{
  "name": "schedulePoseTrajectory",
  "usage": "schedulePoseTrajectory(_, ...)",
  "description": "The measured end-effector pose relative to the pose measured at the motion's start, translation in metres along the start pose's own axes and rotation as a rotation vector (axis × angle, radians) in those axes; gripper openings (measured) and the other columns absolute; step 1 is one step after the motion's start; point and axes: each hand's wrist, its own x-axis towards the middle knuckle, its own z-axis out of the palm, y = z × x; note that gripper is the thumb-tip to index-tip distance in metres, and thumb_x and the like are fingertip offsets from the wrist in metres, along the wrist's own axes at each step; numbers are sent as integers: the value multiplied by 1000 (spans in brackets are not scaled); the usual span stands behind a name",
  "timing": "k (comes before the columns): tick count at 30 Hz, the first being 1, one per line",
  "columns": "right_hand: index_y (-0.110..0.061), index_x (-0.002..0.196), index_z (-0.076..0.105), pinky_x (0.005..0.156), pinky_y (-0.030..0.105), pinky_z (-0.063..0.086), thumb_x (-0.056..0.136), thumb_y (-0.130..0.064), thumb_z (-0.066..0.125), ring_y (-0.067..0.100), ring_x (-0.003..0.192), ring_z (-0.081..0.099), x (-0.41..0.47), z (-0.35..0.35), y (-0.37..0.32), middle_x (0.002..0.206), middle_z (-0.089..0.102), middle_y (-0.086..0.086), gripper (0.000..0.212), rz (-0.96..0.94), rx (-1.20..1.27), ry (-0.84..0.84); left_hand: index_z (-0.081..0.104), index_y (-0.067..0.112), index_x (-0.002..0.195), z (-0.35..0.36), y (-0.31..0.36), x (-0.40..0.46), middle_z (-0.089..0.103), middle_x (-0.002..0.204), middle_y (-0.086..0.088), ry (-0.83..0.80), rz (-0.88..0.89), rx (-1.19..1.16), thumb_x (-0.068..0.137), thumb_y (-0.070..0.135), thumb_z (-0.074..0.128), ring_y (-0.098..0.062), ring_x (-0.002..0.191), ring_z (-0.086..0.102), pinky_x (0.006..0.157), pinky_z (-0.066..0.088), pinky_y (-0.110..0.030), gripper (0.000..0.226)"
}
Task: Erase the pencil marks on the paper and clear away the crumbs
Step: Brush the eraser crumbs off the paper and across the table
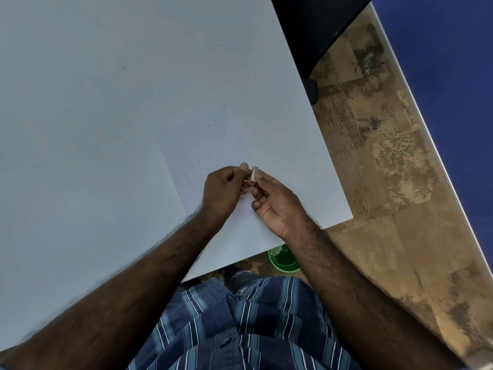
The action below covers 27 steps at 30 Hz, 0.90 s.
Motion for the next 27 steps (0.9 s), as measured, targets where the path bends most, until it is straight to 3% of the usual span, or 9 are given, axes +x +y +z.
schedulePoseTrajectory(4, -16, 126, 77, 67, 26, 40, 100, -19, 72, 9, 82, 57, -1, 1, -3, 105, 79, 0, 26, -32, -103, 17, 81, 21, 94, 2, 6, -5, 80, 87, 9, 33, -1, -16, 92, 40, 77, -6, 86, 76, 80, 60, -29, 20)
schedulePoseTrajectory(8, -18, 129, 76, 67, 27, 44, 100, -23, 73, 11, 85, 56, -1, 4, -3, 113, 78, 3, 29, -37, -107, 18, 79, 20, 93, 7, 9, -5, 79, 85, 11, 107, 36, 26, 94, 36, 74, -2, 83, 74, 75, 56, -20, 17)
schedulePoseTrajectory(13, -14, 136, 72, 61, 24, 41, 102, -24, 71, 6, 75, 55, 4, 9, -4, 110, 75, 2, 36, -5, -40, -63, 75, 18, 89, 14, 8, -2, 77, 85, 8, 213, 23, -12, 96, 28, 71, -7, 83, 72, 73, 55, -21, 13)
schedulePoseTrajectory(16, -10, 140, 67, 62, 24, 37, 103, -22, 68, 5, 72, 52, 4, 11, -4, 95, 73, -3, 39, 29, 2, -94, 70, 16, 86, 14, 8, -1, 74, 85, 4, 234, 48, 15, 97, 25, 68, -10, 81, 70, 71, 55, -23, 15)
schedulePoseTrajectory(20, -14, 130, 72, 67, 24, 36, 103, -20, 68, 5, 69, 51, 2, 14, 0, 89, 70, -4, 28, 70, 76, -104, 59, 4, 82, 16, 14, -6, 60, 73, 3, 266, 122, 148, 101, 14, 61, 7, 64, 61, 56, 41, -7, 22)
schedulePoseTrajectory(24, -12, 109, 80, 76, 24, 42, 102, -18, 67, 7, 74, 53, 0, 16, 2, 91, 66, 1, 16, 114, 199, -128, 58, 7, 81, 17, 12, -4, 60, 70, 3, 235, 116, 161, 104, 12, 51, 4, 57, 61, 50, 42, -9, 24)
schedulePoseTrajectory(27, -9, 112, 76, 72, 22, 39, 101, -17, 67, 6, 70, 52, 0, 13, -1, 84, 66, 0, 16, 133, 237, -132, 63, 5, 85, 16, 11, -2, 66, 72, 1, 186, 51, 119, 108, 20, 50, 4, 56, 61, 50, 43, -9, 30)
